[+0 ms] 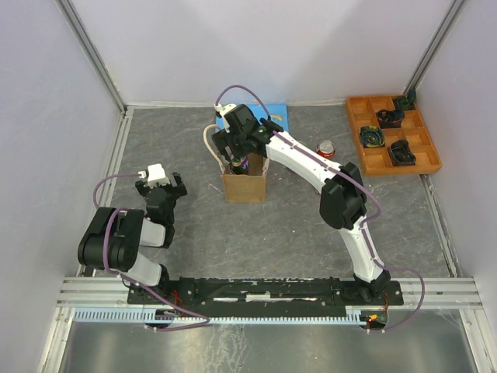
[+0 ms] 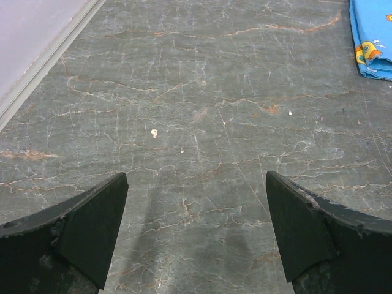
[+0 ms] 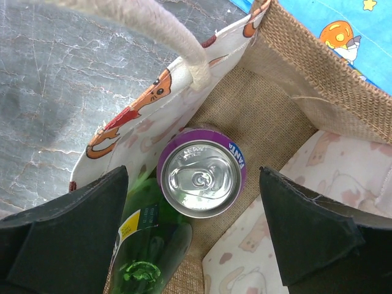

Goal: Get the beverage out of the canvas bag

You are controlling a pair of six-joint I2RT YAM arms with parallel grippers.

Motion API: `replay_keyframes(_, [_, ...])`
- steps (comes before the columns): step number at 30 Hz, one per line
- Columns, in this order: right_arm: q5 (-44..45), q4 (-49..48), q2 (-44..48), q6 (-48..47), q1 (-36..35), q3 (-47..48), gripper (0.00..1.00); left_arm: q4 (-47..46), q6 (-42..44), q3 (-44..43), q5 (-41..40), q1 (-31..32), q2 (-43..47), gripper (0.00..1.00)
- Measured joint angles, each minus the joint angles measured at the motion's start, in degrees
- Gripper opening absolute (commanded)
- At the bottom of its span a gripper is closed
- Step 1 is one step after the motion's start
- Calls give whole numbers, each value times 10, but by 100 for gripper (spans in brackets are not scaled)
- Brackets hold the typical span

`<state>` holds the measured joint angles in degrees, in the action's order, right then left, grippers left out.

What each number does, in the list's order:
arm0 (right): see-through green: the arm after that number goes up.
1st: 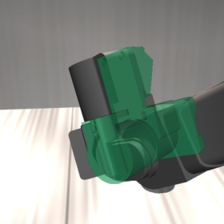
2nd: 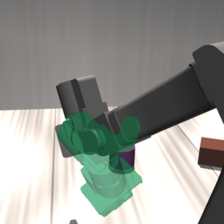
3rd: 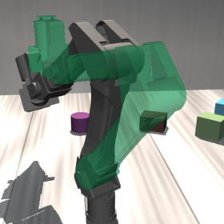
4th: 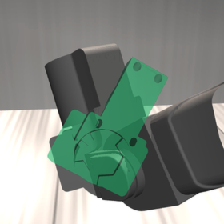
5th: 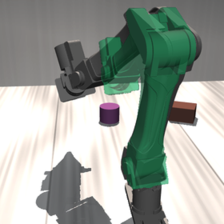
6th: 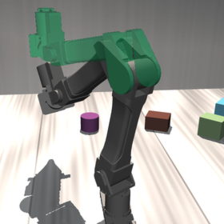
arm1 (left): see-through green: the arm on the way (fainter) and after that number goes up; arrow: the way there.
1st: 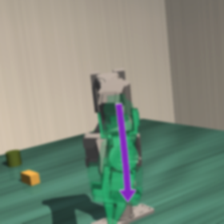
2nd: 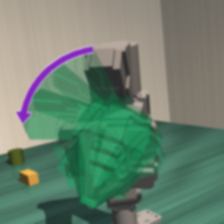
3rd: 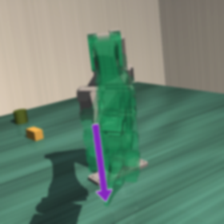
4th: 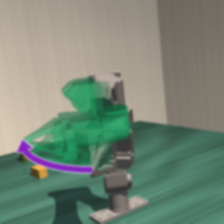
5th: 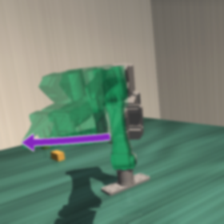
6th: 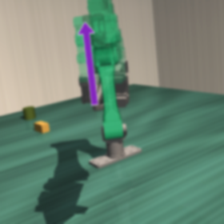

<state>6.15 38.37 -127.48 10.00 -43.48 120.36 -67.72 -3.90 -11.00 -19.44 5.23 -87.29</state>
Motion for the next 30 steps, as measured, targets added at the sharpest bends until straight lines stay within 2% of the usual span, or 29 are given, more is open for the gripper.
replay_keyframes(18, [1, -12, 16, 2, 0, -19, 95, 0, 0, 0, 0, 0, 0, 99])
replay_keyframes(27, [6, -35, 87, 1, 1, -24, 95, 0, 0, 0, 0, 0, 0, 99])
replay_keyframes(30, [17, -51, 105, 1, 1, -23, 92, 0, 0, 0, 0, 0, 0, 99])
